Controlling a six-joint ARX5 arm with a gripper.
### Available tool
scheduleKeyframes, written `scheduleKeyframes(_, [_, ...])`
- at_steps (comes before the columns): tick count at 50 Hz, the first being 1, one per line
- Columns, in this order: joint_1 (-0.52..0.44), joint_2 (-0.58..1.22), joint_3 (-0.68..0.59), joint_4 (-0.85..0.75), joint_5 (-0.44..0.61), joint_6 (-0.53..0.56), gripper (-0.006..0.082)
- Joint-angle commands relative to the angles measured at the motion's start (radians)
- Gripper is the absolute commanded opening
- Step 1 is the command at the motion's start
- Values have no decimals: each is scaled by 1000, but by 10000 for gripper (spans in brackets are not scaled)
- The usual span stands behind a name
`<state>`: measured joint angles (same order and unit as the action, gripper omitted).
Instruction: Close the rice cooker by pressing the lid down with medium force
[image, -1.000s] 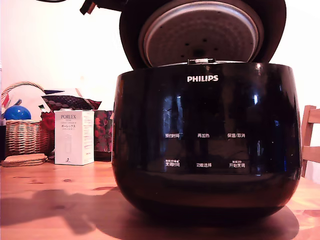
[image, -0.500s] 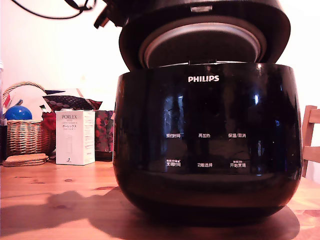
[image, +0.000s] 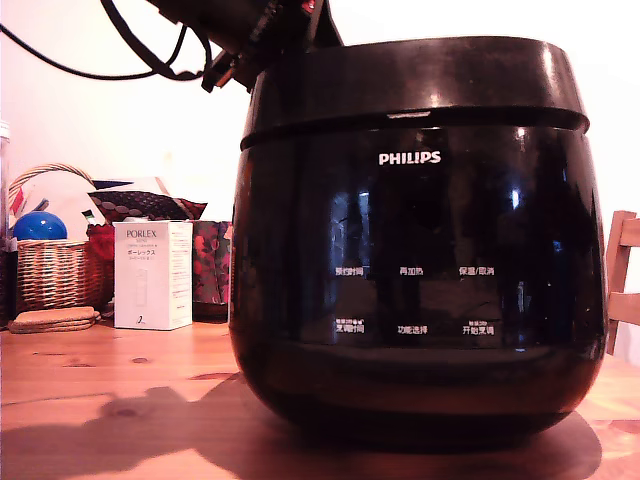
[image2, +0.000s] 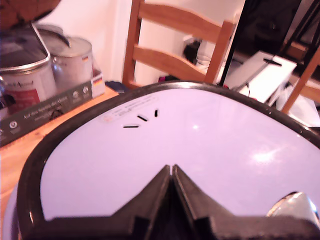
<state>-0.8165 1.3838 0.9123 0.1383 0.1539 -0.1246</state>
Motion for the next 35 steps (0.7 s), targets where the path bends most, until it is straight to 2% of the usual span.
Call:
scheduleKeyframes(1, [-18, 15, -55, -29, -6, -8, -24])
scheduleKeyframes(15, [-59, 16, -68, -36, -77, -6, -24])
scheduleKeyframes(24, [-63, 16, -147, -21, -114, -18, -24])
scheduleKeyframes(35, [-64, 16, -244, 93, -114, -38, -24])
